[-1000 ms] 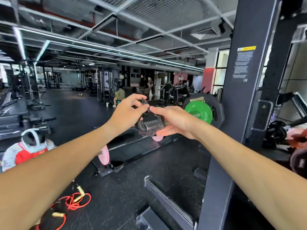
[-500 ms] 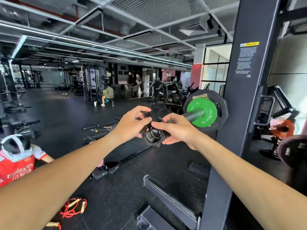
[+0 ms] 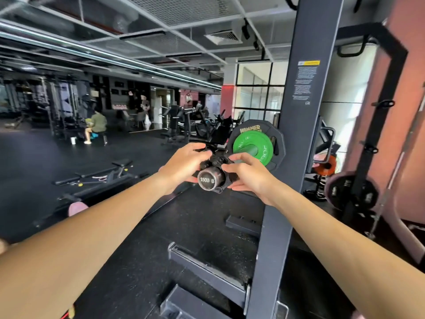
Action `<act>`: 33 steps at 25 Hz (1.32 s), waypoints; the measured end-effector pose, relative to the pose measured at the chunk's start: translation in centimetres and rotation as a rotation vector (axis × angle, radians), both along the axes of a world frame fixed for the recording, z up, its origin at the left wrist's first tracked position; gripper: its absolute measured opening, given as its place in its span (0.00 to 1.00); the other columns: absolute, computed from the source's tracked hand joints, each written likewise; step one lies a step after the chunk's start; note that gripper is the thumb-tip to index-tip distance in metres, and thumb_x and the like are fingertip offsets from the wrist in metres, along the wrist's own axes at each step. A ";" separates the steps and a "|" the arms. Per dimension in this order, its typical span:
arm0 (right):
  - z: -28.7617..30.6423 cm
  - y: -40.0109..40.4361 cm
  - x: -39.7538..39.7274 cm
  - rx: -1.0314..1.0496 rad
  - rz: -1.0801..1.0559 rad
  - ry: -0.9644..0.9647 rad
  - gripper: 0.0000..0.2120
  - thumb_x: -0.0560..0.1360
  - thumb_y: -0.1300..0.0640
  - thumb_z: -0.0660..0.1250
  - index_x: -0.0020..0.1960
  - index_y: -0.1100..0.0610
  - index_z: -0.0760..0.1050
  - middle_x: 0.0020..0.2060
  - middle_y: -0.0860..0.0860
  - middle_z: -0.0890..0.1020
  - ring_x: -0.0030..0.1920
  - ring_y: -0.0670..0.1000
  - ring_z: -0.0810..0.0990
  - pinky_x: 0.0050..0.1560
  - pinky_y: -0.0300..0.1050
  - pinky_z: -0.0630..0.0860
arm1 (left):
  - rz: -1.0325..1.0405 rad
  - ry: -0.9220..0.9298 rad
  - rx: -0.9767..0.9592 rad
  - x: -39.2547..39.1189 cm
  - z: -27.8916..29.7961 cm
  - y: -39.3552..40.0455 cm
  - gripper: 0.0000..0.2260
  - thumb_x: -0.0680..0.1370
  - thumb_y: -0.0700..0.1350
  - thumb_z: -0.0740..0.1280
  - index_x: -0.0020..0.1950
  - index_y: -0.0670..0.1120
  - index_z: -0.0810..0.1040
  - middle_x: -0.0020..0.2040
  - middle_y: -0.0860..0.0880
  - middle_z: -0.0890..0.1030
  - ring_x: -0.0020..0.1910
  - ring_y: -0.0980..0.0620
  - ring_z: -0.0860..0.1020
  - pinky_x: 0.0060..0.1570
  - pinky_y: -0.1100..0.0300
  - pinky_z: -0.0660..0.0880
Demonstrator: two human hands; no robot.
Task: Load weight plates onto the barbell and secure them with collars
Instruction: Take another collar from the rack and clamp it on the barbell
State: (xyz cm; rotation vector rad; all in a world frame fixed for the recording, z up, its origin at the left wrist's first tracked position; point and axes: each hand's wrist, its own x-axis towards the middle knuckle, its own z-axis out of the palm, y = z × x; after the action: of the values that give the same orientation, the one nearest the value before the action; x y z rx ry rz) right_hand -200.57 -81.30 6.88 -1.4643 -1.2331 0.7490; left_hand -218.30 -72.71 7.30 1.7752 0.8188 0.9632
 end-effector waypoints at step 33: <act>0.5 15.8 17.2 -0.030 -0.399 -0.126 0.10 0.76 0.51 0.73 0.56 0.48 0.79 0.46 0.48 0.83 0.41 0.56 0.88 0.40 0.41 0.82 | -0.400 0.120 0.012 20.1 -0.2 22.6 0.21 0.71 0.76 0.53 0.53 0.71 0.79 0.57 0.49 0.81 0.54 0.52 0.82 0.42 0.59 0.81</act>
State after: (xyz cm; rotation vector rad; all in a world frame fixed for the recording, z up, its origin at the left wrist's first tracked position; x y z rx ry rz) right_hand -183.40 -65.50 7.34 -1.7342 -0.9785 0.4119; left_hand -198.17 -50.09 7.11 1.9260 0.5004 0.6036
